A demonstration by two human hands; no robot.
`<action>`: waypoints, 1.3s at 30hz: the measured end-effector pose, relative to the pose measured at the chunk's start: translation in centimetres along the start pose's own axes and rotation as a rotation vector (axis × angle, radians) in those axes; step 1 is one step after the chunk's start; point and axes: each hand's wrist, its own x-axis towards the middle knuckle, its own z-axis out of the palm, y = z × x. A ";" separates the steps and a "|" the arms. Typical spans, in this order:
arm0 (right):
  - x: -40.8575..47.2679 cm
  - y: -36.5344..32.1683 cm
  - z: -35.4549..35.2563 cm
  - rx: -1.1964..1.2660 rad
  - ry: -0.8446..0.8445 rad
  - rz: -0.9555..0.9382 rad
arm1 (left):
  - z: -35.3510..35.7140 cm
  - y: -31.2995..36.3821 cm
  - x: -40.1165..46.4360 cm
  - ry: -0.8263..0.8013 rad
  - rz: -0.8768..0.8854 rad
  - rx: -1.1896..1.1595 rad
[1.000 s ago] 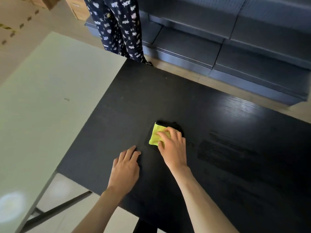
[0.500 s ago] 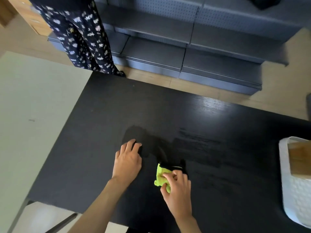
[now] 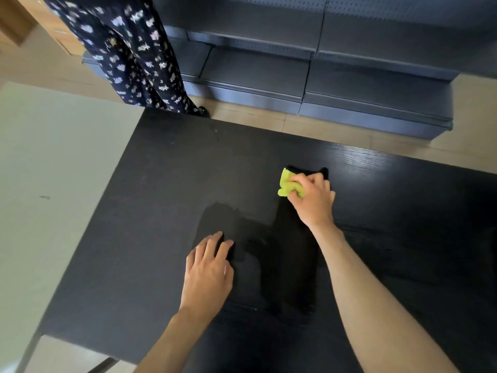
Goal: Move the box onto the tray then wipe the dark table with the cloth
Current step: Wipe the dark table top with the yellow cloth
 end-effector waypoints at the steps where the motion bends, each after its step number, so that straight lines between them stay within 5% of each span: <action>1: 1.5 0.3 -0.2 0.004 0.010 -0.007 | 0.2 0.1 -0.1 0.003 0.017 -0.001; 5: 2.0 1.0 -0.6 0.028 0.039 -0.022 | 0.1 1.3 0.5 0.006 0.082 0.007; 11: -9.3 1.8 -0.8 0.025 0.097 0.014 | -1.5 4.6 4.3 -0.004 0.149 0.000; 21: -28.5 3.2 0.0 0.008 -0.140 0.124 | -2.3 7.5 12.9 -0.128 0.168 0.112; 39: 3.6 9.4 -4.7 -0.037 0.110 0.116 | 0.5 7.4 13.7 -0.103 0.150 0.285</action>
